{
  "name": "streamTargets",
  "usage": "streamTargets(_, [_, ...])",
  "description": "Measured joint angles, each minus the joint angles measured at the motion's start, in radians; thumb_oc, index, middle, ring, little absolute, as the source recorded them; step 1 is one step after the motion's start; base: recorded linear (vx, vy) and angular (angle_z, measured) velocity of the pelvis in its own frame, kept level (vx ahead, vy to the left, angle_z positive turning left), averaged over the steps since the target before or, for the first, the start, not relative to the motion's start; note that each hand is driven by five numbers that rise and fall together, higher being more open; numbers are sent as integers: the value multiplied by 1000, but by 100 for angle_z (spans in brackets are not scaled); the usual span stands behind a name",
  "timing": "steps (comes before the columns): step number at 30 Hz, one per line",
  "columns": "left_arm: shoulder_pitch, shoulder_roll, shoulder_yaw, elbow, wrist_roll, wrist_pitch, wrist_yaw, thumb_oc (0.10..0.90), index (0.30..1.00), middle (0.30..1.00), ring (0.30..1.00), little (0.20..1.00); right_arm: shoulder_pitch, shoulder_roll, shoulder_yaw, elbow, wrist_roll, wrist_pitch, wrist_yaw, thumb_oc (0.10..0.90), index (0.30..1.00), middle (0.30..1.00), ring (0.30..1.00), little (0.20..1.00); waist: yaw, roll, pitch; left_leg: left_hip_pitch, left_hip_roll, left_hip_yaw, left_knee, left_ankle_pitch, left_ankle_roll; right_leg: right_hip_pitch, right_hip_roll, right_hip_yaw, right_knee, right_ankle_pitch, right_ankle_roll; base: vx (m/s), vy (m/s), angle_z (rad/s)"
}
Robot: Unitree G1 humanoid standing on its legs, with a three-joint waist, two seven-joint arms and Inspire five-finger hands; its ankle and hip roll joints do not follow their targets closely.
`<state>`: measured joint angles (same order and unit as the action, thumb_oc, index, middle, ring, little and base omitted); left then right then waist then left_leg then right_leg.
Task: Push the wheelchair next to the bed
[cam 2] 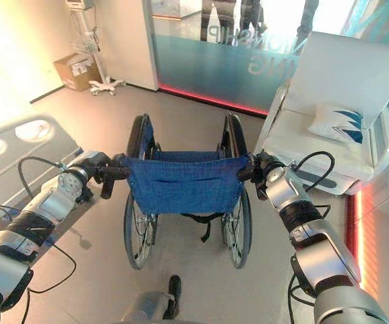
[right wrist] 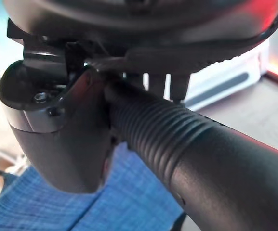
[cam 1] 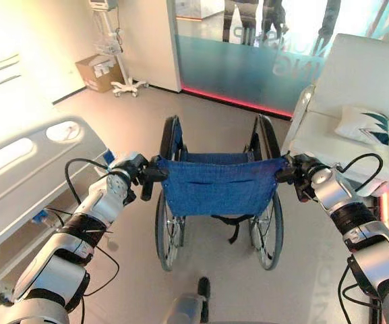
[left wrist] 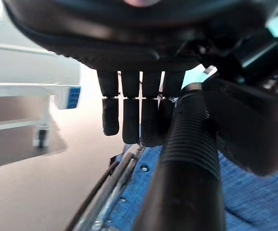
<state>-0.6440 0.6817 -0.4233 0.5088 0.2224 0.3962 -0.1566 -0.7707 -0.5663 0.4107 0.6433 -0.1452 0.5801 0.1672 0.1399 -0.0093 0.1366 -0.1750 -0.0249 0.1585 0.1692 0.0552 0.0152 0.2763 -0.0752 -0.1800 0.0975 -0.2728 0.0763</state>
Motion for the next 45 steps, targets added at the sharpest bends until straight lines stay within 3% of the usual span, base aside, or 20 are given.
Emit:
streamTargets(1, [1, 1, 10, -6, 2, -1, 7, 400, 300, 300, 300, 300, 0, 3, -6, 0, 0, -6, -1, 400, 300, 300, 300, 300, 3, -4, 0, 18, -10, 6, -6, 17, 58, -8, -13, -22, 60, -4, 9, 409, 186, -33])
streamTargets(3, [2, 0, 19, -7, 19, 0, 14, 400, 300, 300, 300, 300, 4, 14, -14, 2, -1, -10, -9, 400, 300, 300, 300, 300, 7, -8, -1, 35, -14, 9, -11, -4, 115, -50, -36, -35, 181, -5, 7, 378, 155, -26])
streamTargets(5, [-17, 0, 20, -11, 41, 0, 27, 400, 300, 300, 300, 300, 7, 18, -25, -2, -1, -12, -12, 400, 300, 300, 300, 300, -3, -36, -7, 63, -40, 8, -28, -21, 126, -107, -71, -47, 346, 7, 6, 485, 150, -7])
streamTargets(8, [-32, -17, 17, 4, 54, 0, 40, 400, 300, 300, 300, 300, 17, 24, -49, 2, -2, -22, -24, 400, 300, 300, 300, 300, -18, -33, -6, 117, -56, -64, -76, -14, 139, -161, -74, -47, 438, 30, 1, 397, -14, 8])
streamTargets(9, [-35, -28, 17, 4, 63, 0, 46, 400, 300, 300, 300, 300, 26, 25, -50, 1, -2, -26, -27, 400, 300, 300, 300, 300, -21, -24, -4, 149, -59, -108, -100, -17, 143, -181, -54, -43, 432, 18, -18, 463, -102, 0])
streamTargets(10, [-31, -31, 18, 3, 76, 0, 50, 400, 300, 300, 300, 300, 30, 23, -53, 0, -2, -38, -32, 400, 300, 300, 300, 300, -22, 10, 8, 179, -44, -160, -118, -10, 135, -198, -10, -47, 373, 11, -31, 330, -87, -4])
streamTargets(12, [-32, -33, 6, 12, 82, 2, 47, 400, 300, 300, 300, 300, 37, 16, -50, -21, -5, -40, -33, 400, 300, 300, 300, 300, -52, 38, 15, 205, -41, -210, -127, -26, 130, -263, 20, -49, 274, 21, -21, 525, -181, 28])
streamTargets(14, [-53, -33, 9, 19, 82, -4, 37, 400, 300, 300, 300, 300, 28, -14, -50, -56, -5, -39, -33, 400, 300, 300, 300, 300, -104, 59, 30, 208, -54, -282, -130, -30, 124, -412, 18, -30, 111, 100, 36, 605, -208, 85])
streamTargets(17, [-69, -37, -3, 17, 85, -11, 19, 400, 300, 300, 300, 300, 27, -30, -54, -58, -5, -27, -24, 400, 300, 300, 300, 300, -164, 22, 44, 232, -104, -379, -129, -61, 120, -467, -43, 52, -145, 251, 80, 506, -233, 106])
streamTargets(22, [-60, -13, -2, -26, 127, -13, -77, 400, 300, 300, 300, 300, 27, -63, -57, -85, -42, -24, 49, 400, 300, 300, 300, 300, -175, -39, 45, 256, -135, -464, 3, -202, 78, -384, -119, 69, -133, 327, 99, 490, -379, 64])
streamTargets(24, [-76, -11, -5, -30, 130, -12, -94, 400, 300, 300, 300, 300, 2, -85, -52, -90, -45, -21, 67, 400, 300, 300, 300, 300, -179, -24, 65, 249, -77, -432, 44, -245, 44, -379, -90, 49, -73, 359, 86, 455, -386, 74])
streamTargets(26, [-80, -21, -9, -40, 130, -12, -108, 400, 300, 300, 300, 300, -5, -120, -46, -90, -48, -20, 100, 400, 300, 300, 300, 300, -183, -4, 69, 258, 21, -358, 44, -271, 7, -384, -61, -8, 24, 335, 13, 429, -359, 88])
streamTargets(28, [-76, -19, -2, -65, 131, -12, -136, 400, 300, 300, 300, 300, -19, -147, -42, -91, -53, -21, 121, 400, 300, 300, 300, 300, -176, 21, 75, 260, 85, -308, 58, -250, -30, -353, -30, -76, 43, 283, -23, 393, -329, 68])
streamTargets(30, [-67, -16, 0, -76, 129, -13, -152, 400, 300, 300, 300, 300, -20, -161, -35, -91, -53, -30, 130, 400, 300, 300, 300, 300, -173, 27, 73, 261, 104, -285, 66, -215, -67, -327, -19, -106, 49, 252, -32, 316, -241, 46])
streamTargets(32, [-63, -12, 0, -79, 126, -22, -172, 400, 300, 300, 300, 300, -26, -178, -25, -91, -58, -34, 147, 400, 300, 300, 300, 300, -166, 26, 72, 271, 114, -279, 58, -186, -83, -308, -17, -129, 46, 242, -52, 306, -243, 33])
streamTargets(34, [-73, -2, -1, -77, 125, -39, -210, 400, 300, 300, 300, 300, -49, -189, -3, -89, -93, -42, 170, 400, 300, 300, 300, 300, -166, 30, 69, 262, 124, -241, 69, -135, -127, -287, -16, -158, 41, 217, -65, 444, -339, 31])
streamTargets(37, [-72, 8, -3, -68, 104, -75, -229, 400, 300, 300, 300, 300, -52, -214, 22, -89, -93, -43, 196, 400, 300, 300, 300, 300, -162, 17, 68, 254, 133, -204, 100, -103, -127, -236, -7, -195, 0, 207, -77, 376, -228, 38])
streamTargets(40, [-64, 7, -6, -70, 91, -77, -229, 400, 300, 300, 300, 300, -53, -212, 31, -65, -93, -43, 198, 400, 300, 300, 300, 300, -150, -6, 68, 193, 107, -159, 138, -109, -130, -172, -1, -218, -63, 205, -82, 359, -134, 21])
streamTargets(43, [-45, -6, -6, -88, 66, -79, -231, 400, 300, 300, 300, 300, -53, -219, 36, -24, -94, -43, 206, 400, 300, 300, 300, 300, -101, -17, 67, 59, 53, -83, 82, -102, -128, -102, 15, -209, -147, 200, -56, 552, -89, -11])
streamTargets(45, [-16, -1, 1, -111, 47, -85, -243, 400, 300, 300, 300, 300, -51, -218, 44, 2, -97, -44, 211, 400, 300, 300, 300, 300, -61, 3, 59, -22, 47, -44, 1, -54, -129, -55, 44, -214, -174, 189, -72, 525, 3, -55])
